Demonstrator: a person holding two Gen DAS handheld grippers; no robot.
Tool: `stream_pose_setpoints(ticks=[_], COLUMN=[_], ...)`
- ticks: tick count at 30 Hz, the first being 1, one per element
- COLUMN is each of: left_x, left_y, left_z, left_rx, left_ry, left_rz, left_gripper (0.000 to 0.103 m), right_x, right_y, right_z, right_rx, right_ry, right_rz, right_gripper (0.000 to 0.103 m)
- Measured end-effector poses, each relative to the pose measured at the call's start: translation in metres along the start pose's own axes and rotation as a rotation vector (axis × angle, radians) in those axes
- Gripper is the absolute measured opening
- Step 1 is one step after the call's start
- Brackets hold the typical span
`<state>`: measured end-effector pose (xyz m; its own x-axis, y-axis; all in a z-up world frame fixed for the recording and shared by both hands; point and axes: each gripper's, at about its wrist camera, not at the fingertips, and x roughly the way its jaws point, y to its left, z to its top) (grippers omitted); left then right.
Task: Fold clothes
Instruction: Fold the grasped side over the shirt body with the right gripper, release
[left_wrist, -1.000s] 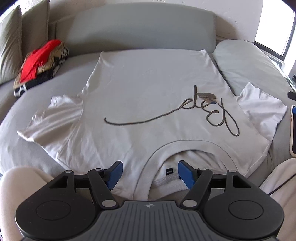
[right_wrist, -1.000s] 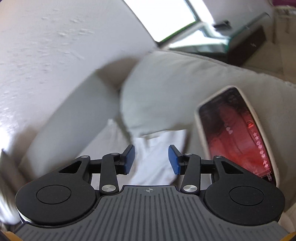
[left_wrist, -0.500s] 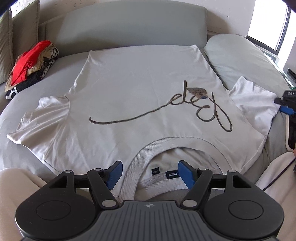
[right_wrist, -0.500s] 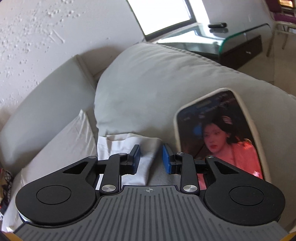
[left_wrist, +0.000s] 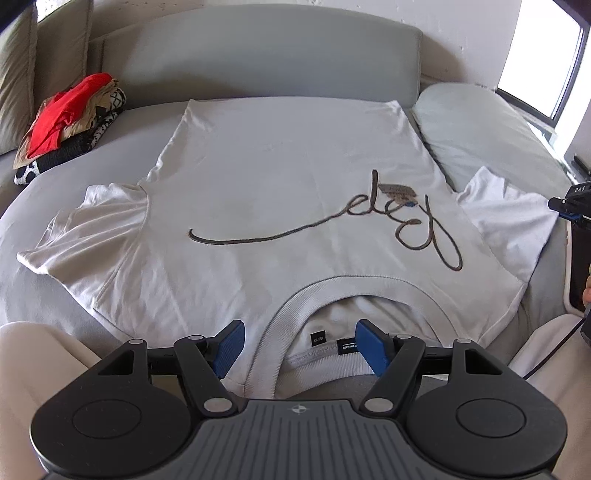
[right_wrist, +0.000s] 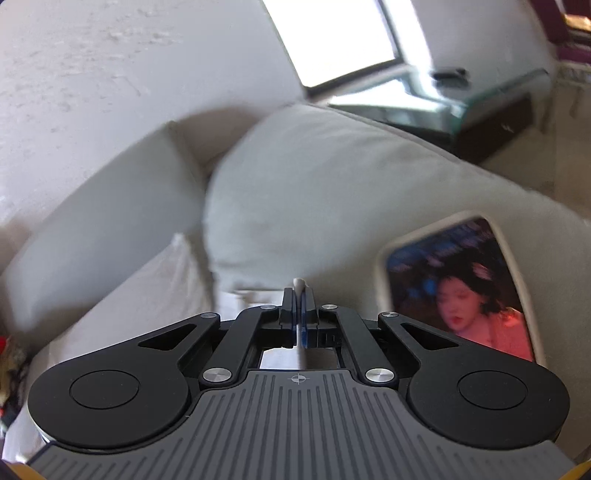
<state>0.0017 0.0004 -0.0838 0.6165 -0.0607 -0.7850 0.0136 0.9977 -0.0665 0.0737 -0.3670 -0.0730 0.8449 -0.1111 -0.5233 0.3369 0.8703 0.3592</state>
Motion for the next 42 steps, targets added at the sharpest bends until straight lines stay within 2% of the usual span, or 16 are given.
stream_pose_setpoints(ticks=[3, 8, 12, 15, 16, 19, 22, 23, 26, 28, 31, 33, 35, 37, 40, 42], left_x=[-0.004, -0.006, -0.005, -0.004, -0.004, -0.003, 0.000, 0.001, 0.003, 0.005, 0.006, 0.007, 0.008, 0.010, 0.013, 0.014], left_y=[0.006, 0.015, 0.019, 0.020, 0.020, 0.021, 0.019, 0.018, 0.012, 0.009, 0.006, 0.005, 0.004, 0.003, 0.004, 0.005], left_z=[-0.002, -0.005, -0.007, -0.008, -0.009, -0.009, -0.009, -0.009, -0.010, -0.011, -0.011, -0.010, -0.009, -0.009, -0.008, -0.008], left_rx=[-0.025, -0.062, -0.077, -0.076, -0.074, -0.073, -0.076, -0.073, -0.054, -0.037, -0.023, -0.026, -0.029, -0.028, -0.033, -0.035], left_ry=[-0.009, -0.013, -0.006, -0.001, 0.000, 0.004, 0.012, 0.014, 0.022, 0.031, 0.035, 0.036, 0.038, 0.043, 0.051, 0.055], left_rz=[-0.009, -0.015, -0.019, -0.021, -0.022, -0.018, -0.018, -0.019, -0.021, -0.022, -0.016, -0.011, -0.005, -0.004, -0.003, -0.007], left_gripper=[0.069, 0.069, 0.069, 0.069, 0.069, 0.069, 0.069, 0.069, 0.069, 0.069, 0.069, 0.069, 0.069, 0.069, 0.069, 0.069], right_x=[-0.019, -0.056, -0.058, -0.049, -0.048, -0.055, -0.057, -0.053, -0.022, -0.005, 0.008, 0.004, -0.005, -0.013, -0.017, -0.004], right_y=[0.034, 0.098, 0.122, 0.126, 0.125, 0.114, 0.094, 0.086, 0.063, 0.053, 0.052, 0.060, 0.063, 0.060, 0.058, 0.062], right_z=[-0.011, -0.062, -0.108, -0.126, -0.127, -0.118, -0.099, -0.092, -0.076, -0.075, -0.082, -0.089, -0.089, -0.081, -0.067, -0.063], right_rx=[-0.166, -0.585, -0.807, -0.875, -0.866, -0.791, -0.637, -0.573, -0.387, -0.322, -0.343, -0.412, -0.424, -0.355, -0.230, -0.200], right_ry=[-0.006, -0.026, 0.039, 0.114, 0.127, 0.122, 0.093, 0.100, 0.169, 0.218, 0.325, 0.371, 0.393, 0.361, 0.224, 0.206], right_rz=[0.079, 0.198, 0.247, 0.243, 0.243, 0.258, 0.267, 0.244, 0.100, 0.010, -0.091, -0.121, -0.148, -0.141, -0.062, -0.035], right_gripper=[0.002, 0.002, 0.002, 0.006, 0.011, 0.042, 0.039, 0.031, 0.026, 0.023, 0.018, 0.018, 0.018, 0.018, 0.015, 0.012])
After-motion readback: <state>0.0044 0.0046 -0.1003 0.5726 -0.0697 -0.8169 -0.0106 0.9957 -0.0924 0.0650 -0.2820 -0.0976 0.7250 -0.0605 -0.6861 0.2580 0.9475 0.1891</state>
